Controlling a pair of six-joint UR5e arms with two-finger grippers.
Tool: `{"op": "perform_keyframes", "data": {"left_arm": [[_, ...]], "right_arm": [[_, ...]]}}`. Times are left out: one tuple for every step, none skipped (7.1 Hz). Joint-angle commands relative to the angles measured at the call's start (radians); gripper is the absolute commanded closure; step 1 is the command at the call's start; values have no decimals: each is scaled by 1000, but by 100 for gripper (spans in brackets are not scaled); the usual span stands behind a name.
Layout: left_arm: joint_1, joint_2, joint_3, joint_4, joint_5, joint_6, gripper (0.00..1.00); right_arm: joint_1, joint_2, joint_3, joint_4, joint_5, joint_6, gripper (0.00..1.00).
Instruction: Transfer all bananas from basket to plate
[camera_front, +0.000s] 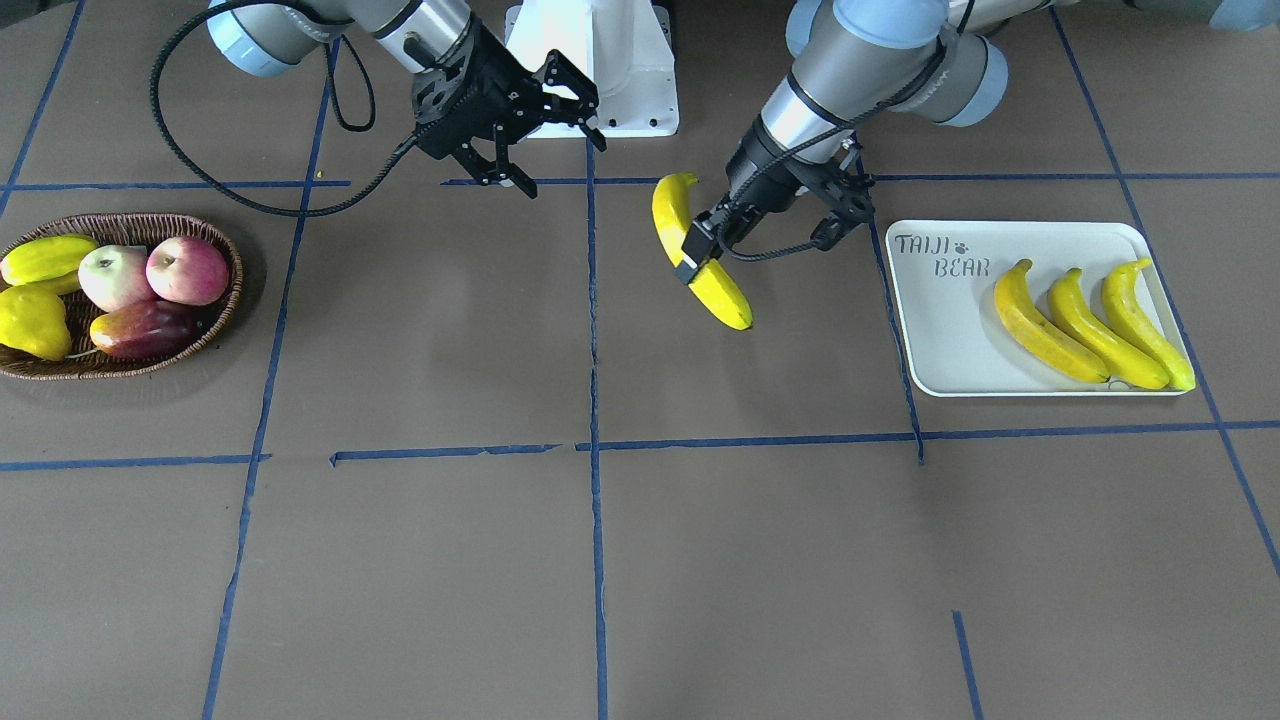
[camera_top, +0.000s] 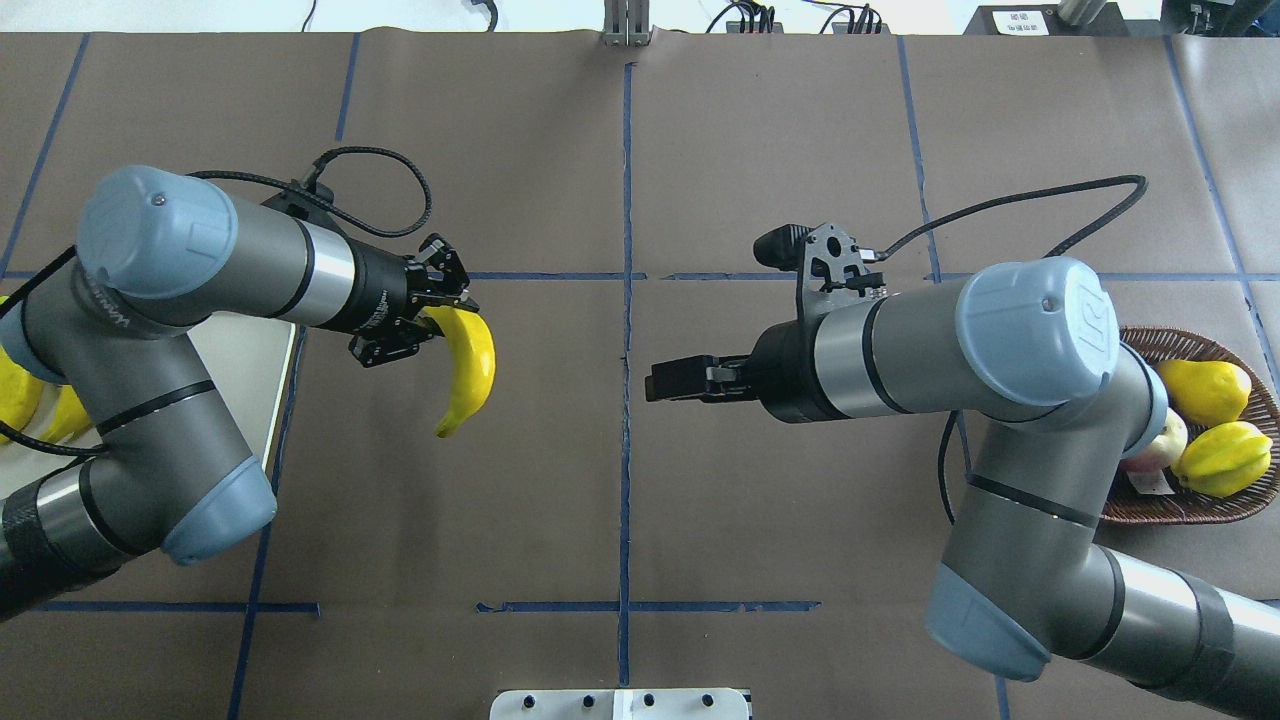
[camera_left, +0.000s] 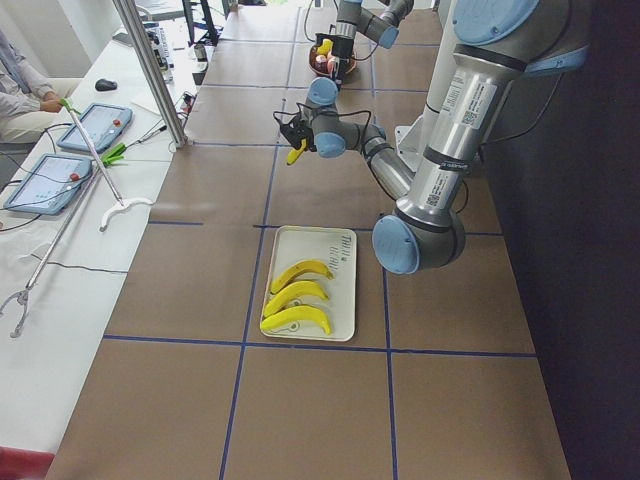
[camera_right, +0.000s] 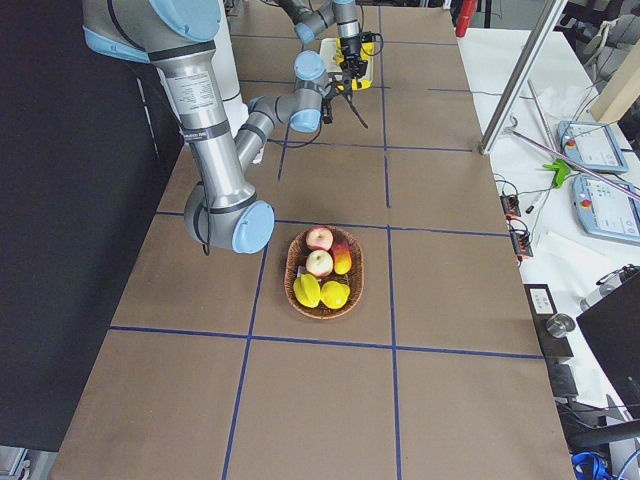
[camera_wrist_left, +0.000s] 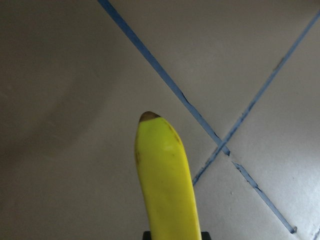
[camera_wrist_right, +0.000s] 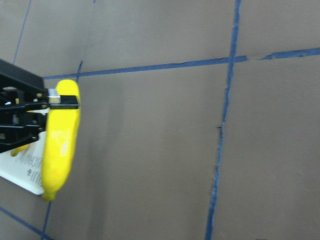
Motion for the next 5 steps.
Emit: {"op": "perform_keyframes", "data": {"left_arm": [[-25,116,-7,42,5,81,100],[-35,175,-7,43,6,129,100],[-60,226,-7,43,5,176,100],[-93,266,-2,43,6,218,100],[-110,321,0,36,12,288,100]], "right_arm": [[49,-51,11,-125,17,-27,0],[71,-51,15,-234,26,-97,0],[100,-52,18,-315,57,-183,0],[108,-101,42,-330,66,-234,0],[108,-123,57,-324,66,-246,0]]}}
